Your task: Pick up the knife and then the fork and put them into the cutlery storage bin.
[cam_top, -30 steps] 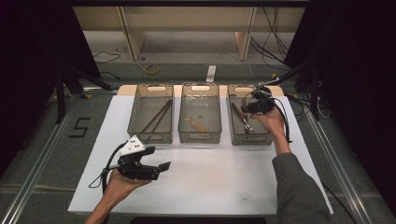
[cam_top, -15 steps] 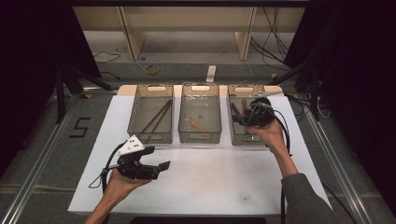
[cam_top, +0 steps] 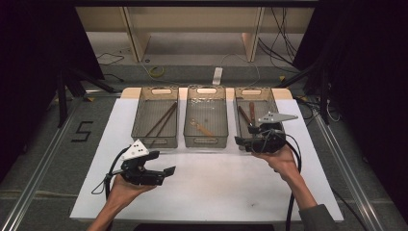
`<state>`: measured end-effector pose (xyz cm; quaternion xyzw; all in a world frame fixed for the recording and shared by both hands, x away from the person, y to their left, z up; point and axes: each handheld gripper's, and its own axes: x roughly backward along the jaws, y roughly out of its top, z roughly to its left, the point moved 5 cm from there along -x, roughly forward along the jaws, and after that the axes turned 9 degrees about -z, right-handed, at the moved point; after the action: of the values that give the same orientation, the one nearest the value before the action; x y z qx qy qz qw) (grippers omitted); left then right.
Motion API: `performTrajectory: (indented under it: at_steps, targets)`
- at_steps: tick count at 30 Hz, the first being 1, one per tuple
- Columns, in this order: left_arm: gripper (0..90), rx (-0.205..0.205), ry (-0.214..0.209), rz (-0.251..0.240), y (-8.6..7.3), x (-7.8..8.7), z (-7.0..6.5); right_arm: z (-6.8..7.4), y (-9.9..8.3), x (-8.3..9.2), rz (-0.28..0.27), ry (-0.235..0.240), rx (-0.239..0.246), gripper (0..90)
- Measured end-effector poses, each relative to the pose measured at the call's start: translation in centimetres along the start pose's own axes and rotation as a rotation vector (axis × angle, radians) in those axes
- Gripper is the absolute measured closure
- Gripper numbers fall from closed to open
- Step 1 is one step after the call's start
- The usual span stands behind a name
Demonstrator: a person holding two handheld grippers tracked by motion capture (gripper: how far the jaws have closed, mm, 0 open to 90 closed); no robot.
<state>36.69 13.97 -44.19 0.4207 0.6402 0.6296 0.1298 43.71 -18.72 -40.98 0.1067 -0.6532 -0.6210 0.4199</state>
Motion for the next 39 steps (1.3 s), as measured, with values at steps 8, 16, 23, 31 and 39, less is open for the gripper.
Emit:
performTrajectory:
  at_steps: [8, 16, 23, 31, 39]
  targets:
    - [15.1, 0.002, 0.0, -0.003, 0.1, -0.1, 0.1, 1.3, -1.3, 0.4, -0.037, 0.035, -0.003, 29.0]
    - [15.1, 0.007, -0.002, -0.003, 0.0, -0.1, 0.1, 2.1, -2.2, 1.4, -0.072, 0.051, -0.016, 26.4]
    - [15.1, 0.012, -0.003, -0.01, 0.1, 0.0, 0.1, 2.7, -3.7, 2.2, -0.092, 0.07, -0.024, 24.7]
    - [15.1, 0.017, -0.018, -0.024, 0.2, 0.1, 0.0, 3.7, -5.1, 3.3, -0.111, 0.086, -0.034, 23.3]
    - [15.1, 0.034, -0.034, -0.039, 0.3, 0.3, 0.0, 4.1, -6.1, 3.9, -0.134, 0.078, -0.028, 21.1]
